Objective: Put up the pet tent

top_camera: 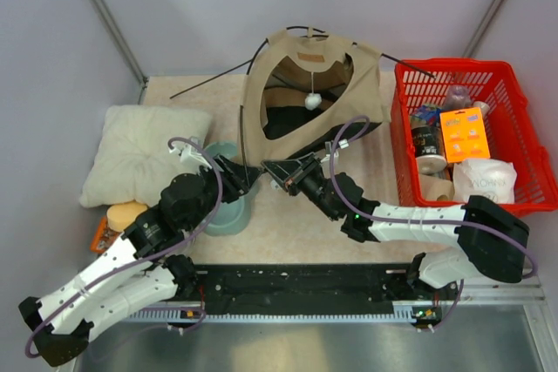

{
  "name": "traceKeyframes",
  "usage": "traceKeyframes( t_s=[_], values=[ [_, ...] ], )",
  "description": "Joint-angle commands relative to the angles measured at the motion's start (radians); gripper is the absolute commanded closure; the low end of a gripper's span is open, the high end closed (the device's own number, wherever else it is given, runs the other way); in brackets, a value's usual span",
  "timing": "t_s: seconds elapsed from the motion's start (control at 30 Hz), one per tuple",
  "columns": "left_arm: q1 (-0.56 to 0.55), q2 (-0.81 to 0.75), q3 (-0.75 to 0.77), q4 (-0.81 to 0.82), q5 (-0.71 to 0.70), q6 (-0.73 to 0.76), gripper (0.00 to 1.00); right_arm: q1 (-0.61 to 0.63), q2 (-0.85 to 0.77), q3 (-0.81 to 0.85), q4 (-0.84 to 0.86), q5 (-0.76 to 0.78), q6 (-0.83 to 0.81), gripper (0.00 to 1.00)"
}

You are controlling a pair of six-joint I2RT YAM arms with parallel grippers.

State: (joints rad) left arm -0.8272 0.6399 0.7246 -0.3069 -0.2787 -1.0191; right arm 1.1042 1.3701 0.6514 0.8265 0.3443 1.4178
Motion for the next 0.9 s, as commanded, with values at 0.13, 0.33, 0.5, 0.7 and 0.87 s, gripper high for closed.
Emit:
traceKeyframes(
  t_s=[0.13,0.33,0.5,0.7,0.87],
  values=[
    [0.005,-0.002,0.004,0.107,-0.191,0.013,0.45,0.042,0.007,0.013,0.028,-0.162,0.055,1.0],
    [0.007,0.01,0.001,0.167,-0.224,0.045,0.46,0.042,0.006,-0.01,0.033,-0.177,0.089,1.0],
    [0.007,0.033,0.001,0.242,-0.221,0.1,0.46,0.04,0.007,-0.007,0.02,-0.192,0.101,1.0],
    [0.007,0.046,0.015,0.269,-0.218,0.139,0.6,0.04,0.012,-0.004,0.008,-0.206,0.11,1.0],
    [0.007,0.044,0.018,0.273,-0.22,0.16,0.9,0.042,0.015,-0.002,-0.016,-0.214,0.115,1.0]
  ],
)
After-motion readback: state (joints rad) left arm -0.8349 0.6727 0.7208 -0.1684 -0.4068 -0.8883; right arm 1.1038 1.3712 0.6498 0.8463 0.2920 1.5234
